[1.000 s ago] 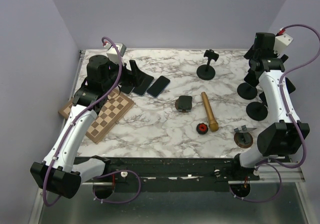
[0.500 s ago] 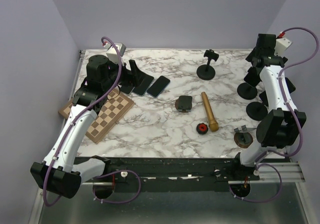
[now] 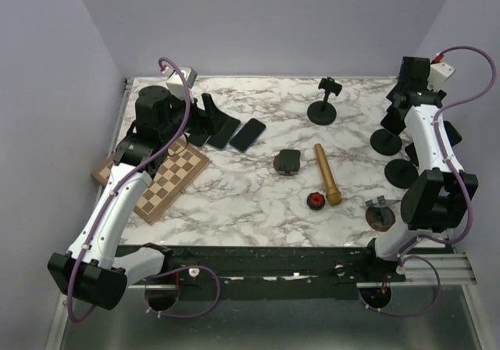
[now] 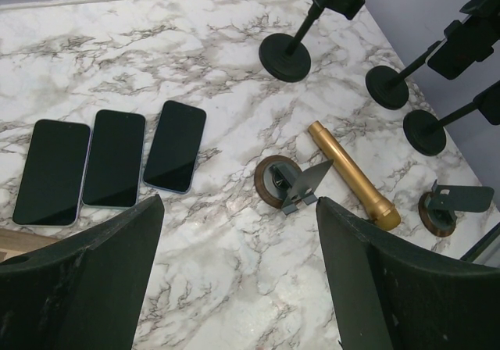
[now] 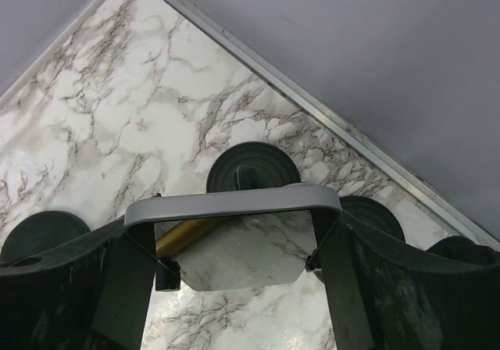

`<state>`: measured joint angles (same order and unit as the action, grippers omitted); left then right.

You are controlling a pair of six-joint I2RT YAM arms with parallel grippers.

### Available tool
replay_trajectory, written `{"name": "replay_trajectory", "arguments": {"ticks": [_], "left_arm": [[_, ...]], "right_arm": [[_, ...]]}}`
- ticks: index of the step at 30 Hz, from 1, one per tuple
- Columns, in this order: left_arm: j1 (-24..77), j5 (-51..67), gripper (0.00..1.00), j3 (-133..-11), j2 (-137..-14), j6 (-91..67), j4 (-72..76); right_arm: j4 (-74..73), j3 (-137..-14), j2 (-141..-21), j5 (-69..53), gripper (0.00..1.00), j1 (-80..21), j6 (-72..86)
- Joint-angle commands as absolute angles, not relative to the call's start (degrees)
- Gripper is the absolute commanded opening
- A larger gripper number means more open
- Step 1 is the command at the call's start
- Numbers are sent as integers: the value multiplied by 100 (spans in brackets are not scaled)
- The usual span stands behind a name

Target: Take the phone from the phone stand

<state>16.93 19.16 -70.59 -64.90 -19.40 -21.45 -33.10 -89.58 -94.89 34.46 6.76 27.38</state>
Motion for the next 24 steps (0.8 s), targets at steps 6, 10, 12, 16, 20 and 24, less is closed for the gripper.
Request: {"name": "replay_trajectory", "arguments": {"ticks": [6,10,12,16,20,24], "left_arm": [[1661,2057,87,-7152,-6513,-1973,-2037],[1661,2063,87,-7147,-6504,-1978,-2025],[1657,2074,87,-7146,-6505,-1986,-2016],[1661,2064,87,-7134,-6517,-1986,-2013],[1661,2039,87,-7133,-6539,-1970,-2020],[1661,2021,87,-7141,-6539,-1969,-2021]], "right_arm": [[-2993,-9025,-8951,3051,11,689,2590],[-2869,-8969,-8500,2539,1,665,2418],[-2837,-9053,-8363,2272,1,606,2189],[-3395,-9752,-8379,2404,1,326,1975],[-3682,-10233,-8153,2399,1,4,1918],[-3976,-10657,-8051,2076,1,-870,1788]]}}
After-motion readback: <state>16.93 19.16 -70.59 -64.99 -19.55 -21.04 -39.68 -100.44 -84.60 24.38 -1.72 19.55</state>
